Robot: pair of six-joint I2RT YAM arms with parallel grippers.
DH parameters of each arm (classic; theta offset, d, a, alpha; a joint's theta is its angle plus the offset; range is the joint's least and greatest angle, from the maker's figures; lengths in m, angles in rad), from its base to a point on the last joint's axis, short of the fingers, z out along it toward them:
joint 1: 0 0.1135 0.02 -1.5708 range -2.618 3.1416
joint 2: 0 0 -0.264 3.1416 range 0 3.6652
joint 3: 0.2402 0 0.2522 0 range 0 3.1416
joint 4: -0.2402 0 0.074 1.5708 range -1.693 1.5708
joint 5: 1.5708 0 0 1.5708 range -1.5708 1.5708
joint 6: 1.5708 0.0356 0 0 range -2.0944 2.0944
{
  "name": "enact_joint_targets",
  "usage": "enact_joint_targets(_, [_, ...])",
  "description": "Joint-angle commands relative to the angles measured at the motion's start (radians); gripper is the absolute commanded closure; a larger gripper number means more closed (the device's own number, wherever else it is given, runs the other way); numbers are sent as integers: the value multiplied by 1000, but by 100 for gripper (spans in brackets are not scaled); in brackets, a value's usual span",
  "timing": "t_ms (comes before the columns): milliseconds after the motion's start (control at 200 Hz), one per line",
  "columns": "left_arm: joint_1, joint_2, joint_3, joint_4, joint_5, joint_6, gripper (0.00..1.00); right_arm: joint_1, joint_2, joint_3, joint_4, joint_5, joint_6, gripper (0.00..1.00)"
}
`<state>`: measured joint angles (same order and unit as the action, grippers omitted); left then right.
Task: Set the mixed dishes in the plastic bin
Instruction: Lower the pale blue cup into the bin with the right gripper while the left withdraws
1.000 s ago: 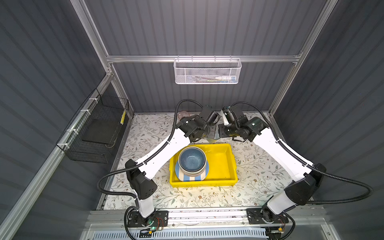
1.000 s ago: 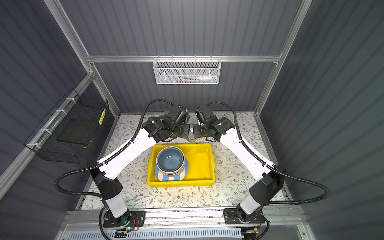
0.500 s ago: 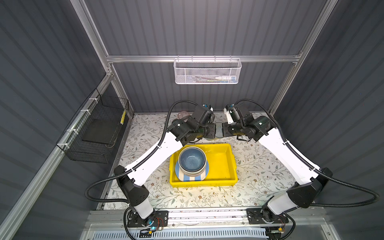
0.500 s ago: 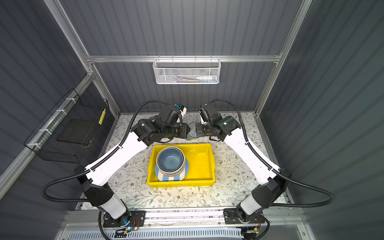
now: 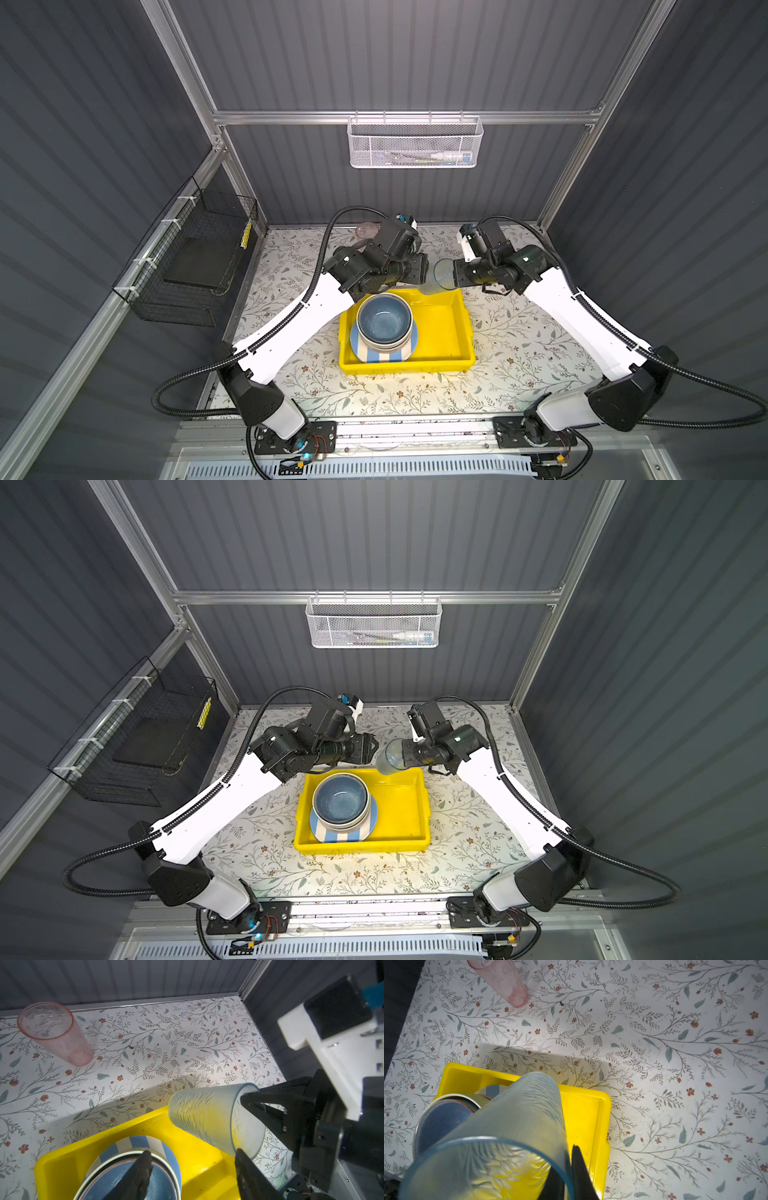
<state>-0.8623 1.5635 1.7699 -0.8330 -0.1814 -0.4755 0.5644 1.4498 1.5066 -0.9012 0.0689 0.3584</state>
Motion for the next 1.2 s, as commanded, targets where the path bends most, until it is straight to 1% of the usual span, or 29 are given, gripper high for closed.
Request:
enact_joint_targets(0, [17, -30, -32, -40, -75, 11, 32, 0, -19, -28, -6, -21, 1, 100])
enact_joint_targets(105, [55, -49, -68, -61, -92, -3, 31, -1, -15, -57, -10, -29, -2, 100])
enact_joint_targets(175, [91, -73, -107, -61, -89, -16, 28, -1, -9, -73, -15, -22, -6, 100])
enact_joint_targets(310, [170, -131, -196, -42, -47, -29, 15, -1, 30, -69, -42, -20, -17, 100])
enact_joint_targets(415, [186, -163, -235, -43, -73, -17, 10, -1, 67, -56, -56, -13, -15, 100])
enact_joint_targets(585, [193, -175, -255, -80, -130, -11, 8, 0, 120, -51, -69, 34, -15, 100])
enact_joint_targets(725, [198, -181, -282, -92, -151, -14, 8, 2, 147, -50, -75, 88, -9, 100])
enact_joint_targets(956, [204, -181, -316, -89, -152, -17, 8, 2, 184, -49, -77, 155, -9, 100])
enact_joint_targets(1196, [204, -182, -336, -76, -136, -5, 8, 2, 227, -37, -70, 181, -4, 100])
